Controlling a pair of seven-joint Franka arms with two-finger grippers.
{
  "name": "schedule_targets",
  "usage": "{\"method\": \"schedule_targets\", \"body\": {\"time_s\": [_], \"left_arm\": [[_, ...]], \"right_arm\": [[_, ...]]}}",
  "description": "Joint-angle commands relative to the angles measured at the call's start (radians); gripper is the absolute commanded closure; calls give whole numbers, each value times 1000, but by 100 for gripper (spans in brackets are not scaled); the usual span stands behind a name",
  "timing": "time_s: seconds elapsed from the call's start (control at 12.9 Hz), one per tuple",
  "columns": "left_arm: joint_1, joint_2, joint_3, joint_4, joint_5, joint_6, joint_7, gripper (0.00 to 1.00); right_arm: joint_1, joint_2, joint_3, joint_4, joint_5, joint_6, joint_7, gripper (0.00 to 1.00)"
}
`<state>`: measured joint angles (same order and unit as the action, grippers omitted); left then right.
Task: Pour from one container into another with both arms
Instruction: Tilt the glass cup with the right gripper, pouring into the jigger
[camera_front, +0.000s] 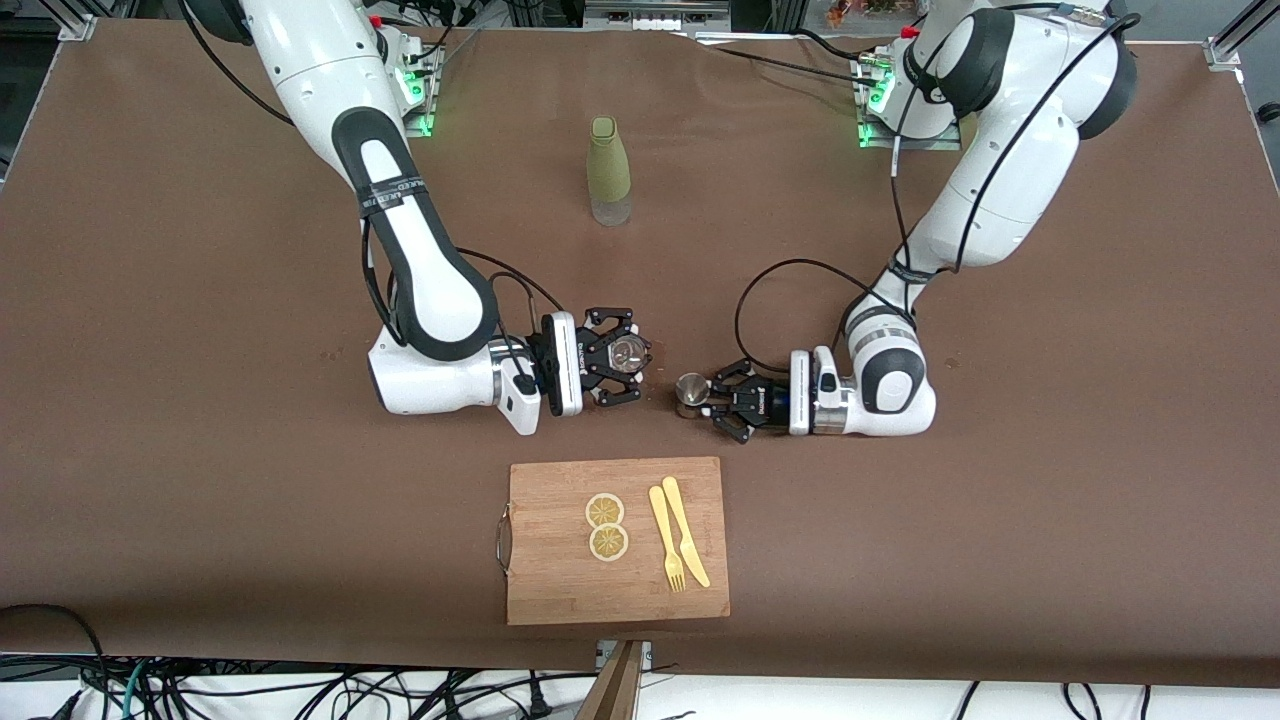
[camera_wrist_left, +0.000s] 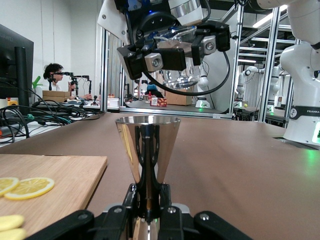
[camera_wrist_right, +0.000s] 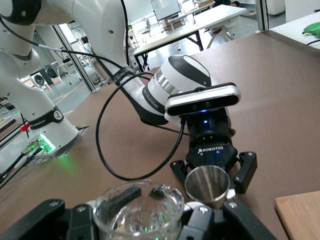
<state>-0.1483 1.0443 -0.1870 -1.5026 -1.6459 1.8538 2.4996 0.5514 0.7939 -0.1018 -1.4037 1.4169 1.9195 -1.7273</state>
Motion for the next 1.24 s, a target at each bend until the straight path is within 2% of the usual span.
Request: {"method": "schedule_targets", "body": {"time_s": [0.0, 0.46, 0.7, 1.16], "left_arm": [[-23, -1, -5, -4, -43, 27, 36, 100], [-47, 0, -5, -4, -65, 27, 39, 100], [-53, 0, -5, -4, -66, 27, 38, 100], [-63, 2, -5, -4, -77, 27, 38, 100]], "right_arm": [[19, -2, -4, 0, -27, 19, 32, 82], [19, -5, -4, 0, -42, 19, 48, 82], [19, -7, -7, 2, -76, 19, 136, 82], [33, -7, -7, 29, -88, 55, 254, 82]]}}
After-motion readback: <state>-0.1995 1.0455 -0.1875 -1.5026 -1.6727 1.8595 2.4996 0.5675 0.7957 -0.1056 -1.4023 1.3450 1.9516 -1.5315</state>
